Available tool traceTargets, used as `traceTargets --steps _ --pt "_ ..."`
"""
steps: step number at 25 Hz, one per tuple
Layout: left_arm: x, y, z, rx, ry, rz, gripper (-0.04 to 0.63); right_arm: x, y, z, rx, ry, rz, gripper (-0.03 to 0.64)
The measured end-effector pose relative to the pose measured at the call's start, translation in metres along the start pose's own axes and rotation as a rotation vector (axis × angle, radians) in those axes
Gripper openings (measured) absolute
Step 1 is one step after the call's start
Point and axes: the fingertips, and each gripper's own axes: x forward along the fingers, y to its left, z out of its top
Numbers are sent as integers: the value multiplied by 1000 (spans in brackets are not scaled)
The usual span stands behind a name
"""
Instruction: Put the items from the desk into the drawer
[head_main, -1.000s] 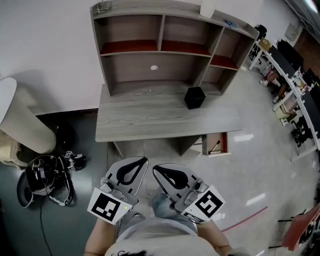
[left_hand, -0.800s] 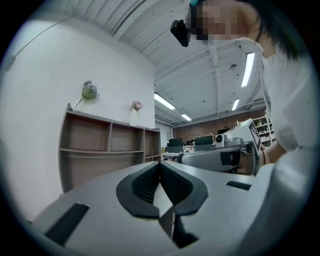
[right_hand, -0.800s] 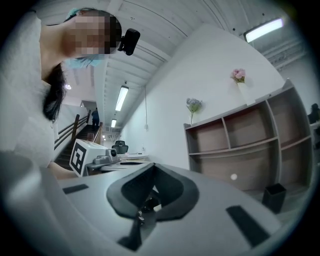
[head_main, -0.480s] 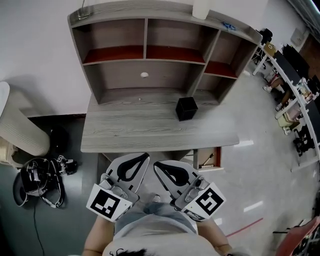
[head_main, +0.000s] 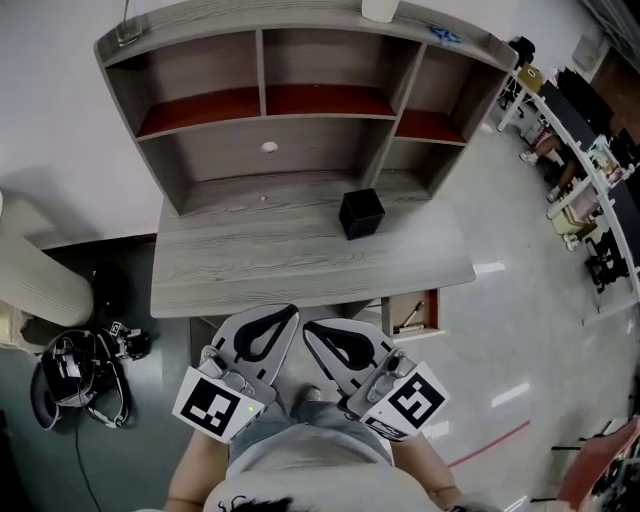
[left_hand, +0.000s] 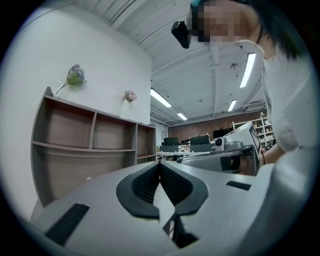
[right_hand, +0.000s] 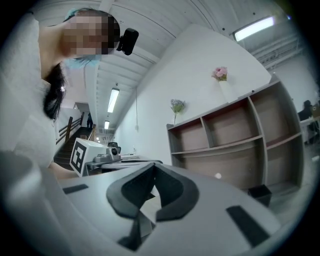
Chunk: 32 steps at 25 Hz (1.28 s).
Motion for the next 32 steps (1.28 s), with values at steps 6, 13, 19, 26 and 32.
traceTargets --steps 6,13,19,26,32 --pt "6 30 1 -8 -3 -45 11 29 -13 1 0 1 -48 9" --pt "-5 90 4 -17 4 -81 11 88 -19 3 4 -2 -100 9" --pt "-20 145 3 -16 5 -95 11 144 -21 2 3 -12 -123 9" --pt "-41 206 -2 -23 1 -110 11 210 -25 0 7 -38 -147 9" --pt "-55 240 -9 -54 -5 -124 11 244 -24 -3 -4 -23 -175 9"
